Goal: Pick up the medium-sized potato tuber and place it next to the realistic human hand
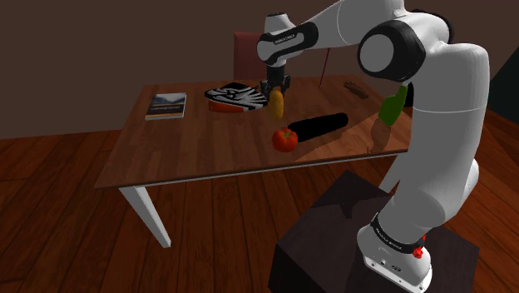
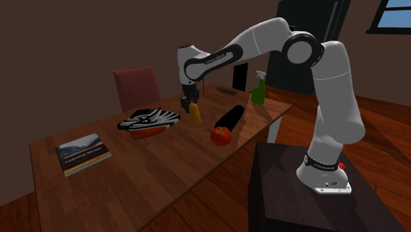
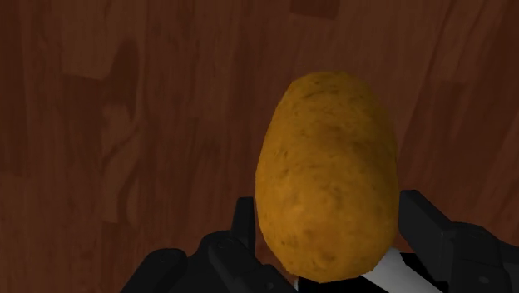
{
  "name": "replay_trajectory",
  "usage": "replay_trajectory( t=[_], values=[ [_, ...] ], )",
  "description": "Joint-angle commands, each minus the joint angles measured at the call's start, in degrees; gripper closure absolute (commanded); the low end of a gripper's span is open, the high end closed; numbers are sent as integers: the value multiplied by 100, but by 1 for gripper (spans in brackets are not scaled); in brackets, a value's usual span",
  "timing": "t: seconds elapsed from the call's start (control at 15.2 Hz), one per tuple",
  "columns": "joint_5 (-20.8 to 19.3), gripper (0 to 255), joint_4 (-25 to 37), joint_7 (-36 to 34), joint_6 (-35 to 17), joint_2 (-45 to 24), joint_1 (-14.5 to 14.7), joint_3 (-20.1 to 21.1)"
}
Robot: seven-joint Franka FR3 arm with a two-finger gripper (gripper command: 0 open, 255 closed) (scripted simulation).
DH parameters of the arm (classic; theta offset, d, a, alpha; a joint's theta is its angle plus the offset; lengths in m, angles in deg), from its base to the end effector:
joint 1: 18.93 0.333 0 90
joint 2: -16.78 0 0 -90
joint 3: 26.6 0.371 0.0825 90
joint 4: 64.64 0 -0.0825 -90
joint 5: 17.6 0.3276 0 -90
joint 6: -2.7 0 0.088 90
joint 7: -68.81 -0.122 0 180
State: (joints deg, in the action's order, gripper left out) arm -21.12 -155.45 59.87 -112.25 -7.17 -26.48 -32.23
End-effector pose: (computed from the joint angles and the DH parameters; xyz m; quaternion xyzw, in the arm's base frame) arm 0.6306 -0.1417 0.4559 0.9834 -0.1748 0.0007 0.0478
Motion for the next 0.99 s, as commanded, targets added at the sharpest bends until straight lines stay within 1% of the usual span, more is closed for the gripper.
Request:
replay_trajectory(
  t=[0.0,0.86,0.92],
  values=[
    [0,255,106,13,153,46,-1,-2],
    [6,255,833,76,1034,203,0,-8],
    [19,255,811,194,1015,215,-83,-43]
  ],
)
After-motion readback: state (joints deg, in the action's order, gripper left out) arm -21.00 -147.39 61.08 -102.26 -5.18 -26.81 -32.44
